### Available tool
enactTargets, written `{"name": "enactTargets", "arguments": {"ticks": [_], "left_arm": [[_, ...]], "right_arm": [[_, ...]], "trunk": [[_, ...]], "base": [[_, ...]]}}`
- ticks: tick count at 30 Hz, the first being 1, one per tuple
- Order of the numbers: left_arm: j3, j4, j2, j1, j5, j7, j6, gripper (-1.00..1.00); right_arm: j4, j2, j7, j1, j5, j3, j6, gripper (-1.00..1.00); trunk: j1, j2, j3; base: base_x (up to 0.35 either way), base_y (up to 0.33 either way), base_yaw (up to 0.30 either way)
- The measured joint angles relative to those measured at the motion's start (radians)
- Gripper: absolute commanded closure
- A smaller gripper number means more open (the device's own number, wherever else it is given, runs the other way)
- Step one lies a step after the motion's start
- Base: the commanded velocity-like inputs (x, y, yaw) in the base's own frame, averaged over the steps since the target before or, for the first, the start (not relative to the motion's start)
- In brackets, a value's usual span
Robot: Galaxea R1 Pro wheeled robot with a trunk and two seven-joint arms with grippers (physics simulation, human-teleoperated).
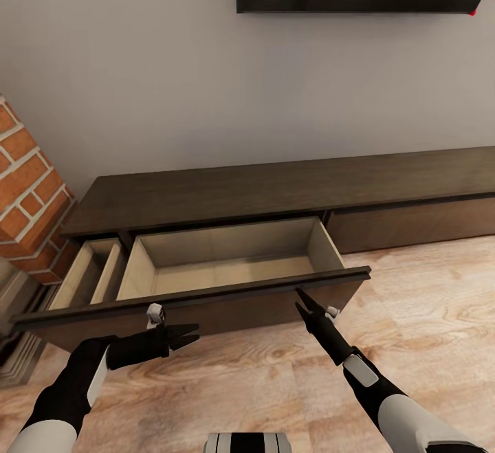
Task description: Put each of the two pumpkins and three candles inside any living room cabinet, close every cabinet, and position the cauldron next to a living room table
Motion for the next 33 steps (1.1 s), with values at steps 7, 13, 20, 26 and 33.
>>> {"name": "enactTargets", "arguments": {"ticks": [7,13,20,26,33], "left_arm": [[0.000,0.000,-0.001,0.000,-0.001,0.000,-0.001,-1.00],[0.000,0.000,0.000,0.000,-0.001,0.000,-0.001,-1.00],[0.000,0.000,0.001,0.000,0.000,0.000,-0.001,-1.00],[0.000,0.000,0.001,0.000,-0.002,0.000,-0.001,-1.00],[-0.002,-0.006,0.003,0.000,-0.002,-0.001,0.004,-1.00]], "right_arm": [[0.000,0.001,-0.001,0.000,0.000,0.000,0.000,-1.00],[0.000,0.001,-0.001,0.000,-0.001,0.001,0.000,-1.00],[0.000,0.001,-0.020,0.000,0.000,0.000,0.005,-1.00],[0.000,0.000,-0.036,0.000,0.001,0.001,0.015,-1.00],[-0.009,-0.002,-0.127,0.000,0.012,0.002,0.099,-1.00]], "trunk": [[0.000,0.000,0.000],[0.000,0.000,0.000],[0.000,0.000,0.000],[0.000,0.000,0.000],[0.000,0.000,0.000]], "base": [[-0.138,0.000,0.000],[-0.158,0.000,0.000],[-0.201,0.000,0.000],[-0.061,0.000,0.000],[-0.003,0.000,0.000]]}}
